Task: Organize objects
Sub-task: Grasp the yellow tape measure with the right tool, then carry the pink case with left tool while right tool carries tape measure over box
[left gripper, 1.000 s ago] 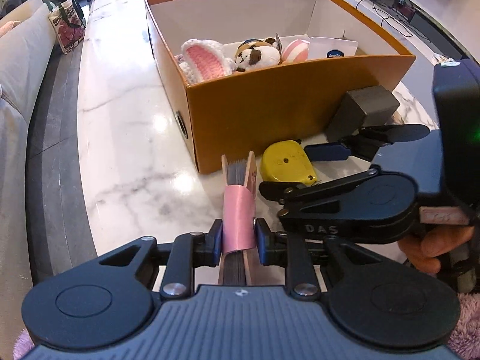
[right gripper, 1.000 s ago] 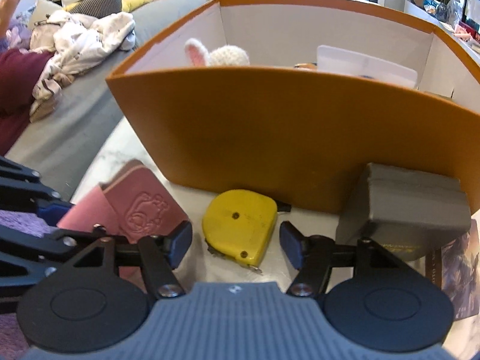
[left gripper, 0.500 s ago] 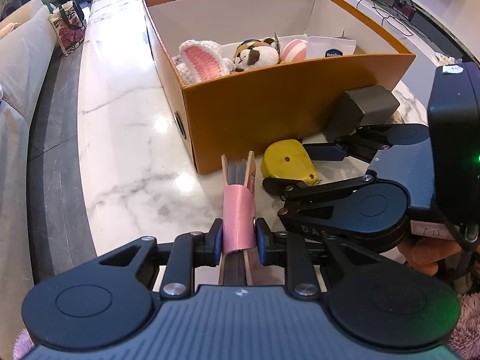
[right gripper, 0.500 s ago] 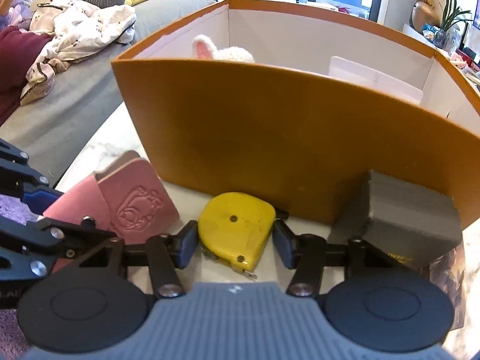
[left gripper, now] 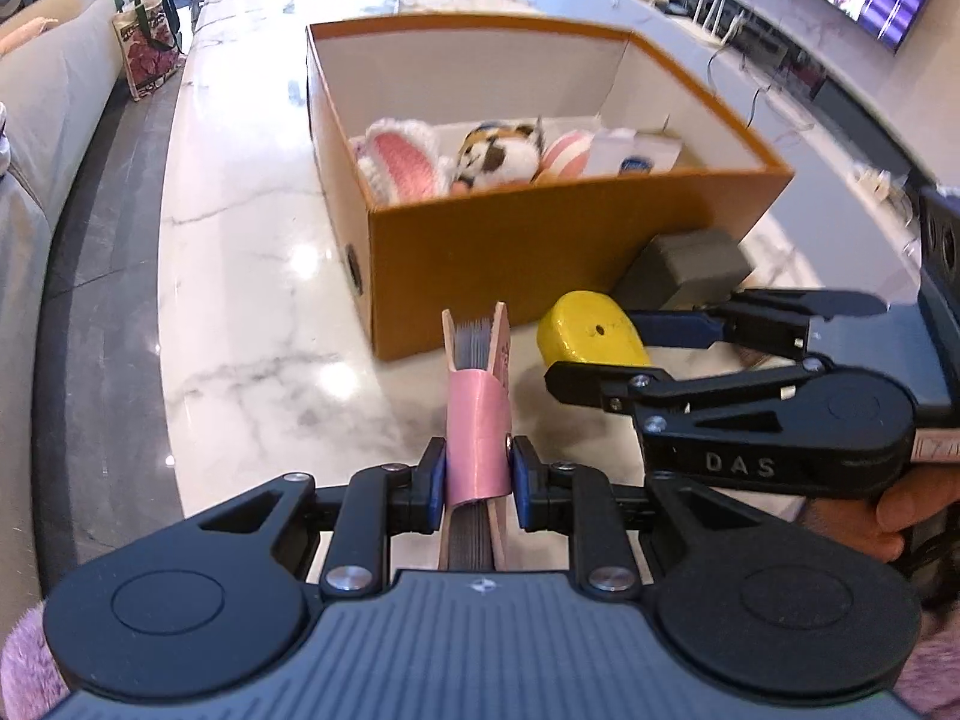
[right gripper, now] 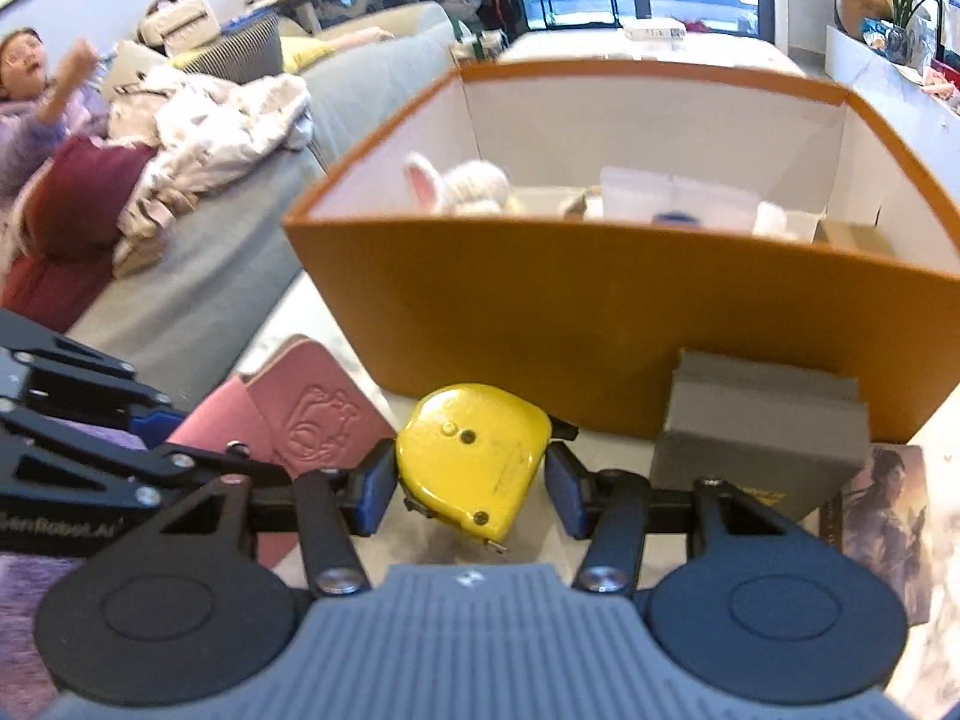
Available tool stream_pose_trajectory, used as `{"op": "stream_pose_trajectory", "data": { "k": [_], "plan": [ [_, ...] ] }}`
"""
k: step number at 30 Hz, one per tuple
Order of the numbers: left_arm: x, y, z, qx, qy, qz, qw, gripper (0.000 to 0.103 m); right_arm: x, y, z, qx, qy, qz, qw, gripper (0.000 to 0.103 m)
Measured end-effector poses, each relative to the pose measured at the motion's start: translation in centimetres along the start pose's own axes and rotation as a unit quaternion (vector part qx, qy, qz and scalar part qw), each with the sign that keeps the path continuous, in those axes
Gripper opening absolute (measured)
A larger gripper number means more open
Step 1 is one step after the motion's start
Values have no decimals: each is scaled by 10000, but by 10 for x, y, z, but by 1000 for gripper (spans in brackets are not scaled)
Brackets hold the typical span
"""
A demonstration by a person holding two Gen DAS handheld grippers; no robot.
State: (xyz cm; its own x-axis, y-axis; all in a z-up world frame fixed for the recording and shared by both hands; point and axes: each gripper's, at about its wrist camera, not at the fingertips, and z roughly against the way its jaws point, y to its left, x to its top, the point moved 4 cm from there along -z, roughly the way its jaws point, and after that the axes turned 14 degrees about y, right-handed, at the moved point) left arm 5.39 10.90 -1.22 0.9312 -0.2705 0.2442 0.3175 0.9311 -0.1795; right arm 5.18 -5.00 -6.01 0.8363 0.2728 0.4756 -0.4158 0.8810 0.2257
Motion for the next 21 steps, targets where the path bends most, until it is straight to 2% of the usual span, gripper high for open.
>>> {"op": "stream_pose_trajectory", "data": {
  "k": [4, 8, 12, 15, 18, 21],
  "plan": [
    [6, -10, 29, -326, -318, -24, 9990, 24, 2, 6, 32, 157, -340, 194, 9991, 55],
    [21, -17, 56, -346, -678, -108, 9970, 24, 9, 3, 59, 125, -665, 307, 9972, 55],
    [51, -18, 71, -202, -991, -172, 9947, 24, 26, -8, 79, -5, -965, 355, 9947, 55],
    [79, -20, 74, -40, -1215, -254, 9923, 24, 50, -14, 81, -132, -1032, 409, 9937, 55],
    [112, -19, 69, 113, -1327, -233, 9908, 24, 73, -25, 82, -192, -1071, 454, 9930, 55],
    [144, -14, 56, 152, -1274, -148, 9916, 24, 100, -37, 76, -182, -1026, 422, 9937, 55]
  ]
}}
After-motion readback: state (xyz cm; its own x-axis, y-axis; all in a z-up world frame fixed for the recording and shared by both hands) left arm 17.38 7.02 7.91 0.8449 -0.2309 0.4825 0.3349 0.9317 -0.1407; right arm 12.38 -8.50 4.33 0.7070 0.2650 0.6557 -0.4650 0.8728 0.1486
